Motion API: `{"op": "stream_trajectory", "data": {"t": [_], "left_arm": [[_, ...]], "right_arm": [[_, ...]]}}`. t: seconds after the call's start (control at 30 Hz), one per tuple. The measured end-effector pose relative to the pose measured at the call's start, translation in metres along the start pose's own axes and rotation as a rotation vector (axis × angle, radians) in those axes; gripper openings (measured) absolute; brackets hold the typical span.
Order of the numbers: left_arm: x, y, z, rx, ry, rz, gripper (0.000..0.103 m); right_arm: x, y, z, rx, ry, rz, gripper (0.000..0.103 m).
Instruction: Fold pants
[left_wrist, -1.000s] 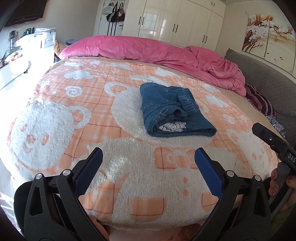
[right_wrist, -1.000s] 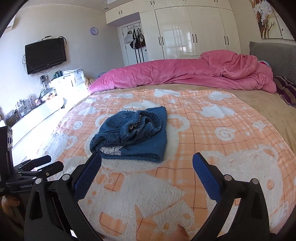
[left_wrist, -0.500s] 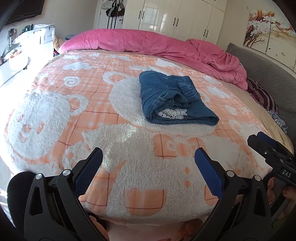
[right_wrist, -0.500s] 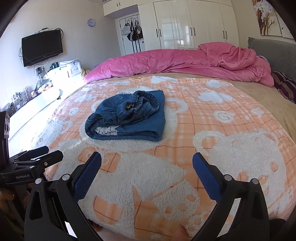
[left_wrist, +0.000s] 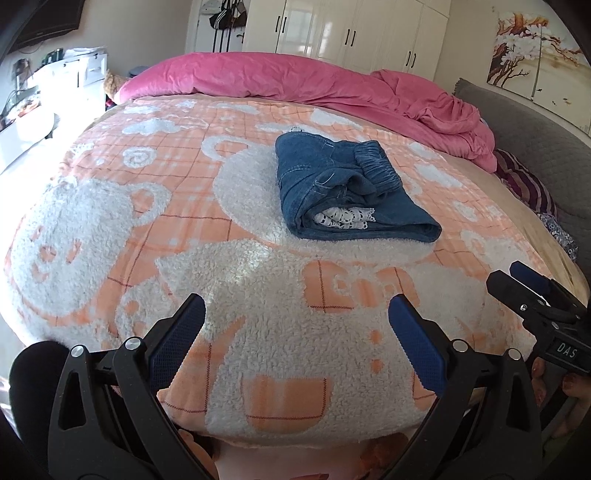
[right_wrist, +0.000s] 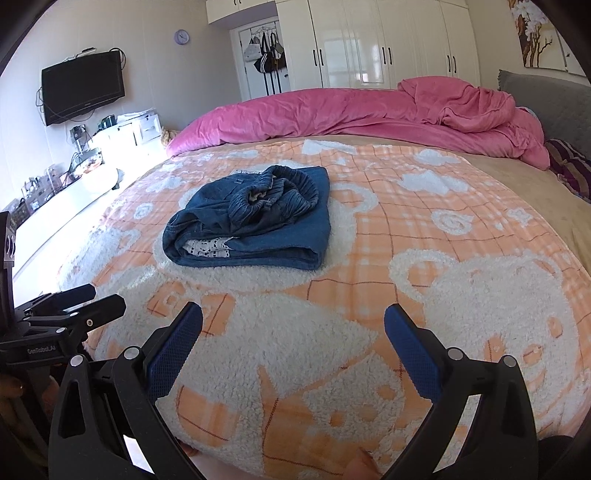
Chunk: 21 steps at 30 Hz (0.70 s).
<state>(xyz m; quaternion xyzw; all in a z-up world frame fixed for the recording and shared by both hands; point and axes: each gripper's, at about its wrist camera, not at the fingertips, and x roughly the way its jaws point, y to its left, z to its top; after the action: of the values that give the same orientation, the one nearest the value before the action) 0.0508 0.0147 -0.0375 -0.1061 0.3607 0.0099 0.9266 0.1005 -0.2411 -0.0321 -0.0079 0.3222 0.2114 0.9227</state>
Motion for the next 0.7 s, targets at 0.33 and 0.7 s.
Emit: {"op": "stream_trajectory", "data": {"t": [0.33,0.7], "left_arm": [[0.0001,0.0010,0.0003,-0.005,0.001,0.010,0.094],[-0.0004,0.0011,0.0006,-0.007,0.002,0.011,0.094]], "right_arm": [[0.0014,-0.0014,-0.0003,0.003,0.002,-0.005,0.098],[0.0008,-0.0016,0.0001,0.002,-0.002,-0.012,0.098]]}}
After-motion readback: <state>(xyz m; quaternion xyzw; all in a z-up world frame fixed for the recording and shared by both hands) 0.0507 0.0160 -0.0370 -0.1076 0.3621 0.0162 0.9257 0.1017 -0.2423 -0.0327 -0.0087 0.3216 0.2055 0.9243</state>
